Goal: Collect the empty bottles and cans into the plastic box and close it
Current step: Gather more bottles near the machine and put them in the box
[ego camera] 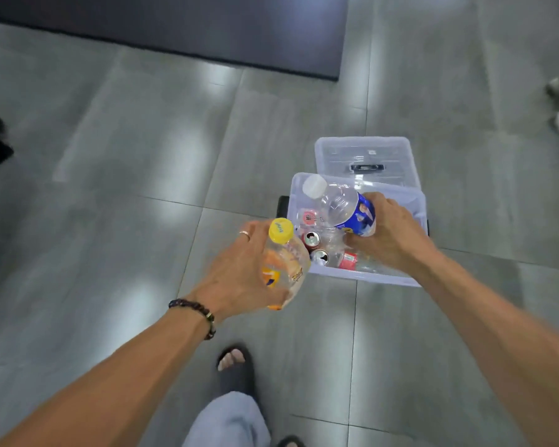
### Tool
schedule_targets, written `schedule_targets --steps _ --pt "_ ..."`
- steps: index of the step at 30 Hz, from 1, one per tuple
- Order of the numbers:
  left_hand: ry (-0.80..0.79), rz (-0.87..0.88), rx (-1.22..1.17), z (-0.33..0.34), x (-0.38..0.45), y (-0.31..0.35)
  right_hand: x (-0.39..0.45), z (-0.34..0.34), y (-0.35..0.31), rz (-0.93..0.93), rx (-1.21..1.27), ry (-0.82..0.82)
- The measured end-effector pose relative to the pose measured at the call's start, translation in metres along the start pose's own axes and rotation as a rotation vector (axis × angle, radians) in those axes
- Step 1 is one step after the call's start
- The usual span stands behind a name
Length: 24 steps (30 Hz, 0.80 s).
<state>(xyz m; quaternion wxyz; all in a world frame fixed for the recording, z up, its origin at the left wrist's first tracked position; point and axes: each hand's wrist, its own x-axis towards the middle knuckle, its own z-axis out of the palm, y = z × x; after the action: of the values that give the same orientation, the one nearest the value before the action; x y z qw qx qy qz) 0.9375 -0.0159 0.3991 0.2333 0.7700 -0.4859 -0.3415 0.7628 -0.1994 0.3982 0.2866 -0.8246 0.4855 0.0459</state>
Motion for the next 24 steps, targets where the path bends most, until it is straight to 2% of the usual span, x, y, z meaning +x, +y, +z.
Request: schedule_targets --steps 8,12,17,24 --pt "-0.147 0.094 0.1 0.063 0.147 0.021 0.096 -0.015 0.099 0.176 0.055 -0.003" --pt "-0.235 0.236 0.306 0.102 0.203 0.016 0.145 0.001 0.138 0.195 0.081 -0.012" --pt "-0.295 0.424 0.519 0.161 0.256 0.005 0.188 0.038 0.186 0.202 -0.035 -0.06" --pt "-0.316 0.429 0.734 0.239 0.298 -0.014 0.243 0.076 0.24 0.095 -0.282 -0.17"
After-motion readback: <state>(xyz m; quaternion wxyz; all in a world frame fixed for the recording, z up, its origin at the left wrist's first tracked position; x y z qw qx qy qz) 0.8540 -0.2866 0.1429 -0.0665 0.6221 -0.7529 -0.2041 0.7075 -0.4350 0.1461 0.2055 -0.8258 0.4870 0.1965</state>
